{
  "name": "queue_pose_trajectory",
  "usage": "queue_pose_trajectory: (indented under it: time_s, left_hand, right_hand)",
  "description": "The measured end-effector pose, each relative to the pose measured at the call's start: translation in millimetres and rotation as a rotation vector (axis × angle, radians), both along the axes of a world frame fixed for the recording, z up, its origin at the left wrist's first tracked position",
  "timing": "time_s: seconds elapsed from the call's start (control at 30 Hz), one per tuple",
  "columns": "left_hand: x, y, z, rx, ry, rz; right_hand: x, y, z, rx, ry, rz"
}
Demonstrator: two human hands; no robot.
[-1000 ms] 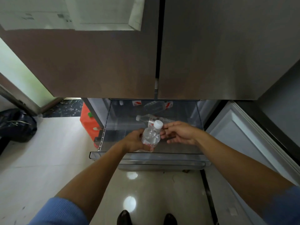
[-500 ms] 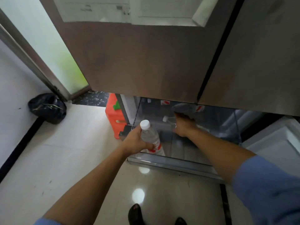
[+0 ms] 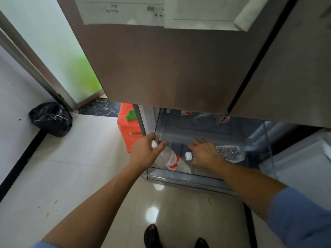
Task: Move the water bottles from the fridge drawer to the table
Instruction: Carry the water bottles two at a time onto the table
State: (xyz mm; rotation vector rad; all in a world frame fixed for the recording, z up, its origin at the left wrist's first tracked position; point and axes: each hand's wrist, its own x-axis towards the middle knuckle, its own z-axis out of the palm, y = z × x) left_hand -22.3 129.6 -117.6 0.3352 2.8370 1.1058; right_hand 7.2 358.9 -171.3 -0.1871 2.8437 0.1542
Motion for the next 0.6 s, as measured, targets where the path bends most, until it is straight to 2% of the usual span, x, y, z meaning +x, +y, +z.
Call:
queue_pose_trajectory:
  time_s: [0.13,0.37,0.47,0.6]
  left_hand:
    - [11,-1,7,-0.157,0.021,-0.052]
    - [30,32,35,-0.247,0.112,-0.031]
    - [41,53,51,-0.27,0.204,-0.046]
    - [49,49,86,-0.229,0.297,0.088]
  right_hand:
    - [14,26,36,-0.037,0.083,-0.035]
    - [51,90,92,-0.032,0.266,-0.161]
    - [74,113,109,-0.188,0.454,-0.27]
    - [93,109,130,-0.263,0.696,-0.181]
